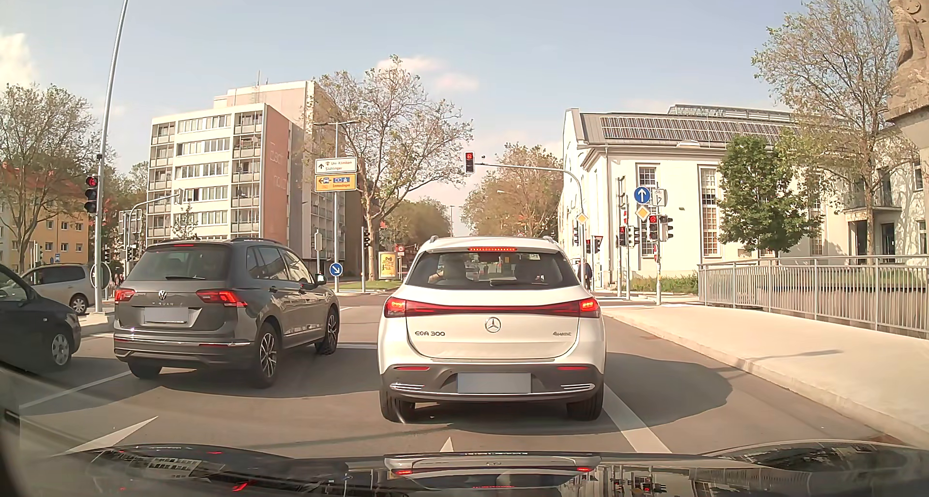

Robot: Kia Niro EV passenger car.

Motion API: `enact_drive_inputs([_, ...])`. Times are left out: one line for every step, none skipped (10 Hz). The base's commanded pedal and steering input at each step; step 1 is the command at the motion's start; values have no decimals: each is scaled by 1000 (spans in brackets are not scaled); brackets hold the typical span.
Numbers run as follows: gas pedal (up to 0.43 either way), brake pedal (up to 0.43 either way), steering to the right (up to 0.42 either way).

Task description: Follow the waypoints while adhering to traffic rules and regulations

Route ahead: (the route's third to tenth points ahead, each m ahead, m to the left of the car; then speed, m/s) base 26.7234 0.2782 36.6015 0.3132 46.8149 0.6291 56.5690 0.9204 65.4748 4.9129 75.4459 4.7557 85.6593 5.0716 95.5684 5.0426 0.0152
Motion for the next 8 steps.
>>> enact_drive_inputs([0,232,-13])
enact_drive_inputs([0,232,-13])
enact_drive_inputs([0,232,-13])
enact_drive_inputs([0,232,-13])
enact_drive_inputs([0,232,-13])
enact_drive_inputs([0,232,-13])
enact_drive_inputs([0,232,-13])
enact_drive_inputs([0,232,-13])
